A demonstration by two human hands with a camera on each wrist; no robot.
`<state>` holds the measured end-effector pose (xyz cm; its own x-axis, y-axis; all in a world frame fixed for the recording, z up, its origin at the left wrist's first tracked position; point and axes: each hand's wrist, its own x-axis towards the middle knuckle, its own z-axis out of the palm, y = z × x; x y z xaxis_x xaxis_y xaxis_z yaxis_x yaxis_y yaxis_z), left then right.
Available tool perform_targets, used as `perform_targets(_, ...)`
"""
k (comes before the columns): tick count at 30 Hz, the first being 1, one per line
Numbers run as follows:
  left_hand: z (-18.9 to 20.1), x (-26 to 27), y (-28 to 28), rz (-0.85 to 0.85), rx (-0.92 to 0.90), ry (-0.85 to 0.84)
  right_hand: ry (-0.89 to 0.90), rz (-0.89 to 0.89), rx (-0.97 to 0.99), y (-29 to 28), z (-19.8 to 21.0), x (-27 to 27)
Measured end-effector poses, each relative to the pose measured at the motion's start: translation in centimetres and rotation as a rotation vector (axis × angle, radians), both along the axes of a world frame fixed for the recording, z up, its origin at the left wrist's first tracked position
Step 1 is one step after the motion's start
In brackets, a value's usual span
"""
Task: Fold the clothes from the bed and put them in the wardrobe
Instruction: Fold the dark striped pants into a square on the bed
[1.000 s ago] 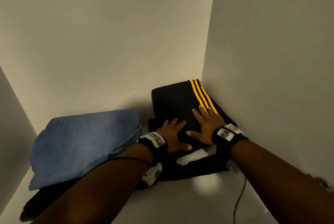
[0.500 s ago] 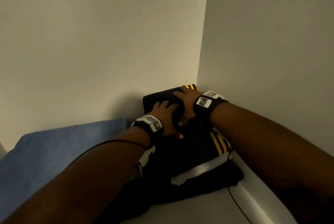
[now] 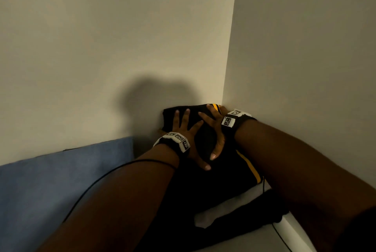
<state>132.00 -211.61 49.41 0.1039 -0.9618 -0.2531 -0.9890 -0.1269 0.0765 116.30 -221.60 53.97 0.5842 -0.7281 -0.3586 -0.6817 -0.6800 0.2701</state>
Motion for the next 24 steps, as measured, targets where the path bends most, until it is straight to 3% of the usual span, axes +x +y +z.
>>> perform_targets(2,0.5,-0.5,0.8,-0.010,-0.039,-0.025,0.000,-0.001,-0.023,0.9,0.1,0.0)
perform_targets(6,3.0,-1.6,2.4,-0.118,-0.156,-0.255,0.091,0.003,-0.044,2.8,2.3,0.2)
perform_targets(16,0.9,-0.4,3.4,-0.002,0.055,-0.053,-0.009,-0.052,0.026,3.2,0.0,-1.5)
perform_targets(21,2.2,-1.9,4.8,-0.045,-0.058,-0.134,-0.076,-0.035,-0.035,6.7,2.1,-1.5)
perform_targets(24,0.9,-3.0,7.0,-0.188,-0.133,-0.092,-0.317,-0.115,-0.015,10.0,1.3,-4.5)
